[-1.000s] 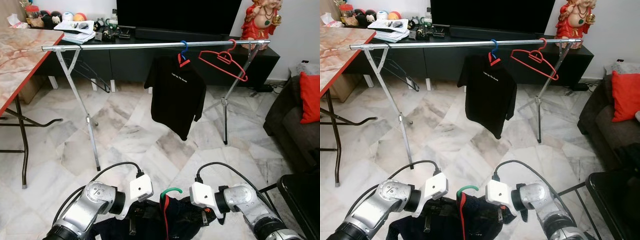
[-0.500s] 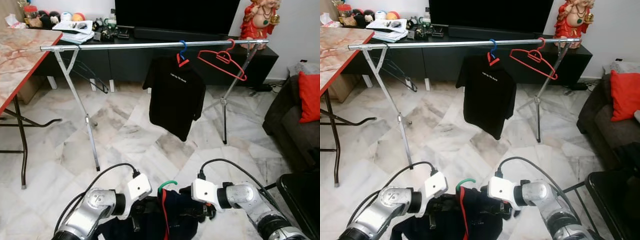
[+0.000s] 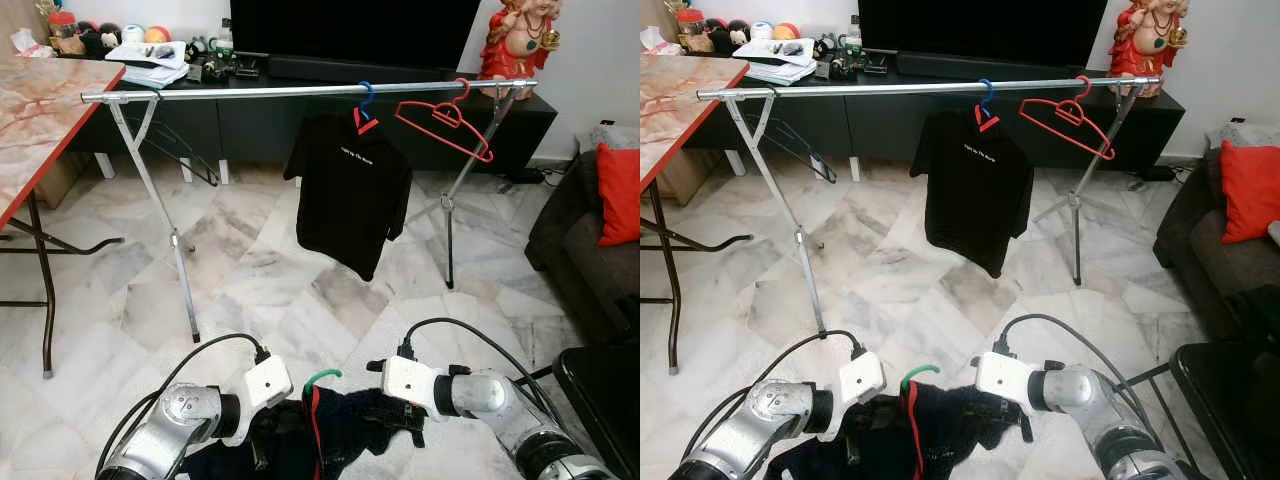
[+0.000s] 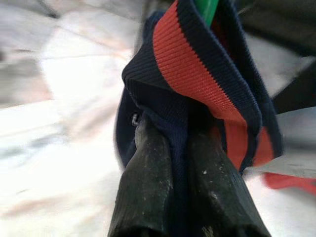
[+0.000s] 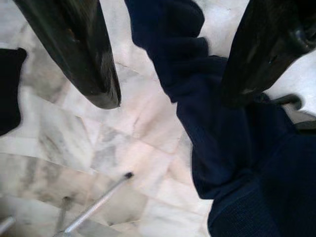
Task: Hang hanger
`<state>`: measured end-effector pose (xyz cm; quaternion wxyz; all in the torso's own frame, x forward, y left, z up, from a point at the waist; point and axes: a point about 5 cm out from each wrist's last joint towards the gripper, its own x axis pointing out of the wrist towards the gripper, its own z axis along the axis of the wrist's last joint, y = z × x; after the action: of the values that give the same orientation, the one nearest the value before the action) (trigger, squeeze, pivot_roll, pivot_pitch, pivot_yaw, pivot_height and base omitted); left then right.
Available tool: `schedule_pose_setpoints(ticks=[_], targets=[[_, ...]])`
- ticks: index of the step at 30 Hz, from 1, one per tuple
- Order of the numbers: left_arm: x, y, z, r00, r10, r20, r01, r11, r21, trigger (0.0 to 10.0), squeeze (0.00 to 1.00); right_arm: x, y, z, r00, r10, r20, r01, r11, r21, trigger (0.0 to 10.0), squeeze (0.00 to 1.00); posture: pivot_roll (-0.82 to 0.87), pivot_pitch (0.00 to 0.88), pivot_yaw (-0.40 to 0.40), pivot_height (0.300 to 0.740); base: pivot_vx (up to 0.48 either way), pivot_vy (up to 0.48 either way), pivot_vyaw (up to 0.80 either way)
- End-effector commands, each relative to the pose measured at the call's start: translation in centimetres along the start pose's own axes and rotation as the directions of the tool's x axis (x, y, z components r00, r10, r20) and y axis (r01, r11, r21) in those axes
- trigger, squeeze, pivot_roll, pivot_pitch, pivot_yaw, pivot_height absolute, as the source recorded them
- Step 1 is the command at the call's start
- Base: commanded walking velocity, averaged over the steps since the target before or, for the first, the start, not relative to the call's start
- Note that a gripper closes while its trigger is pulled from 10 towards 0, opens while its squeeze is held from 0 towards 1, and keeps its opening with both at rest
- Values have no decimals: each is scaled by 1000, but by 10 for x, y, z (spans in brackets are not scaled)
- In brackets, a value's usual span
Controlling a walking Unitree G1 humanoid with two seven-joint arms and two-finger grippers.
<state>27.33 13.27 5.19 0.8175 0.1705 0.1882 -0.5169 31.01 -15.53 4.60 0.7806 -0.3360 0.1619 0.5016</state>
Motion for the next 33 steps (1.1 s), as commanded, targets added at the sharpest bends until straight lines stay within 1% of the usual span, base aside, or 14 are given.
schedule_pose_setpoints(ticks=[1,6,8,9,10,12,15,16,17,20,22,23,28,33], targets=[[-4,8,-3,993,116,23,-117,993,5,0,0,-2,-2,-10,993,-110,-38,113,991,73,10000,0,14,50,-85,740,0,0,0],[-7,16,-11,958,288,19,-287,957,-29,1569,0,-3,-1,-17,965,-261,-24,259,934,245,10000,0,20,34,-68,740,0,0,0],[-8,17,-17,940,340,1,-339,940,-45,6392,0,-3,0,-20,947,-320,-15,307,892,332,10000,0,18,27,-63,740,0,0,0],[-8,17,-17,940,340,1,-339,940,-45,6392,0,-3,0,-20,947,-320,-15,307,892,332,10000,0,18,27,-63,740,0,0,0],[-8,17,-19,928,372,3,-371,927,-60,8588,0,-3,2,-22,934,-357,-19,336,858,387,10000,0,18,24,-61,740,0,0,0],[-8,17,-21,912,409,5,-408,910,-77,10000,0,-3,4,-26,921,-387,-32,360,822,441,10000,0,15,20,-57,740,0,0,0],[-8,19,-22,885,466,13,-463,881,-99,10000,0,-4,9,-35,900,-427,-84,408,760,505,10000,0,14,9,-56,740,0,0,0],[-12,23,-24,798,602,28,-586,786,-197,10000,0,-6,28,-57,843,-476,-248,519,603,606,10000,0,13,0,-55,740,0,0,0],[-12,23,-24,798,602,28,-586,786,-197,10000,0,-6,28,-57,843,-476,-248,519,603,606,10000,0,13,0,-55,740,0,0,0],[-19,22,-29,740,672,36,-632,712,-307,10000,0,-8,61,-83,758,-467,-455,629,341,698,10000,0,27,0,-52,740,0,0,0],[-19,22,-29,740,672,36,-632,712,-307,10000,0,-8,61,-83,758,-467,-455,629,341,698,10000,0,27,0,-52,740,0,0,0],[-20,18,-31,741,670,38,-632,716,-296,10000,0,-9,74,-90,733,-447,-512,649,235,724,10000,0,43,0,-54,740,0,0,0],[-28,13,-32,707,705,61,-654,684,-322,10000,0,-9,106,-101,716,-376,-588,669,132,731,10000,0,45,0,-55,740,0,0,0],[-33,14,-34,661,749,41,-687,626,-368,10000,0,-9,133,-107,725,-298,-621,676,136,724,10000,0,33,0,-44,740,0,0,0]])
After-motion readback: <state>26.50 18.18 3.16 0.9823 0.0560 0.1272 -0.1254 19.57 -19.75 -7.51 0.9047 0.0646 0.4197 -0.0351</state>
